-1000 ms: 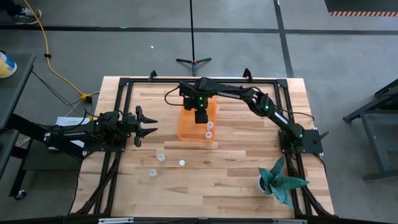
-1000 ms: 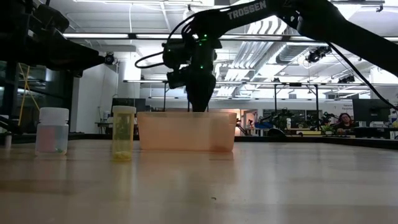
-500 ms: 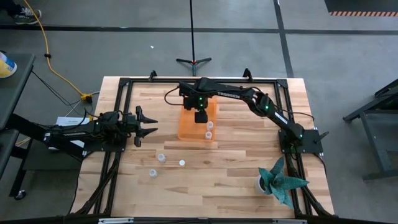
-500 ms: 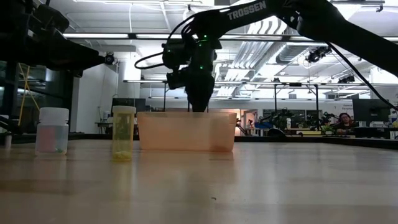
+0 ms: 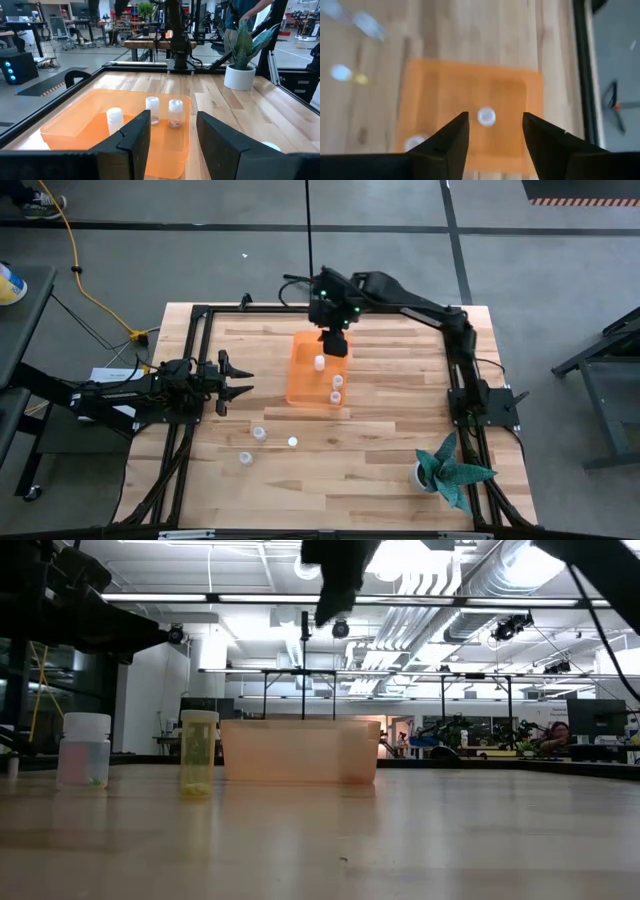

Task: Pick and place pill bottles into a basket
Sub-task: Put the transparent medicine bottle into the yellow bin

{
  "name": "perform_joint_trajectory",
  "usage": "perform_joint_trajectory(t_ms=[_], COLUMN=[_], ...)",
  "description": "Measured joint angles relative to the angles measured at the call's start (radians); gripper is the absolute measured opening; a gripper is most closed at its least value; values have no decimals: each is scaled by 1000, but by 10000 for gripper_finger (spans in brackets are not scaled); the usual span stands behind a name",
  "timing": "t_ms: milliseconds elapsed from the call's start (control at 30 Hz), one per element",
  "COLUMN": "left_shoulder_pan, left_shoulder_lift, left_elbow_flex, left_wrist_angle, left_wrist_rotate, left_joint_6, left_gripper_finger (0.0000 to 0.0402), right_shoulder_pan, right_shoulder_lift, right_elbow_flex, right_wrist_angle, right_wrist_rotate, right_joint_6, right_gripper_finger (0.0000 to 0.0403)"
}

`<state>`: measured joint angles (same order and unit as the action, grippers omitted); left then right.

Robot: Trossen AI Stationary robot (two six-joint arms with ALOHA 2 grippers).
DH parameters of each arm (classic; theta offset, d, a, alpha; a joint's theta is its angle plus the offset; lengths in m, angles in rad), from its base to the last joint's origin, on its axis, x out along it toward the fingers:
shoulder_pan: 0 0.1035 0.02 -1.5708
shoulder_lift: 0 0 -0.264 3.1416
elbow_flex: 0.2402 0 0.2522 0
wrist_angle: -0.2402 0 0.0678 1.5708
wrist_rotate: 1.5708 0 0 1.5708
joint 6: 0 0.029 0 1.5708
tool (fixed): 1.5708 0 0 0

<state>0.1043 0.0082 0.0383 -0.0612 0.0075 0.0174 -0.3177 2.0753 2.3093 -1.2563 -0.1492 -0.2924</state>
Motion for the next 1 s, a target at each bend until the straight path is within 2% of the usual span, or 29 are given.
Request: perform_joint_trajectory(t_ms=[133, 200, 267, 367, 433, 533, 667, 767, 867, 1000], left_shoulder_pan=[0, 0, 0, 0, 0, 0, 0, 0, 0, 0], left_shoulder_lift=[0, 0, 0, 0, 0, 0, 0, 0, 0, 0], left_elbow_flex=[0, 0, 0, 0, 0, 0, 0, 0, 0, 0], left_wrist_angle=[0, 0, 0, 0, 0, 0, 0, 0, 0, 0], left_wrist_rotate=[0, 0, 0, 0, 0, 0, 0, 0, 0, -1], left_joint_6=[0, 0, 0, 0, 0, 0, 0, 0, 0, 0], left_gripper_finger=[193, 193, 193, 193, 193, 193, 193, 193, 193, 193], right_shoulder_pan=[61, 91, 117, 136, 134, 121, 142, 141, 120, 108], right_shoulder_lift=[-30, -45, -82, -188, -294, -519, -869, -1095, -1267, -1440], right_elbow_flex=[-3, -58, -190, -510, -738, -1035, -1430, -1691, -1878, -2015], right_wrist_angle=[19, 57, 138, 352, 506, 702, 1036, 1317, 1485, 1509], right_wrist_rotate=[29, 44, 55, 20, -10, -12, 109, 114, 127, 115], right_joint_6=[23, 38, 63, 96, 143, 240, 280, 294, 338, 385], right_gripper_finger=[139, 119, 98, 68, 49, 25, 3, 3, 7, 5])
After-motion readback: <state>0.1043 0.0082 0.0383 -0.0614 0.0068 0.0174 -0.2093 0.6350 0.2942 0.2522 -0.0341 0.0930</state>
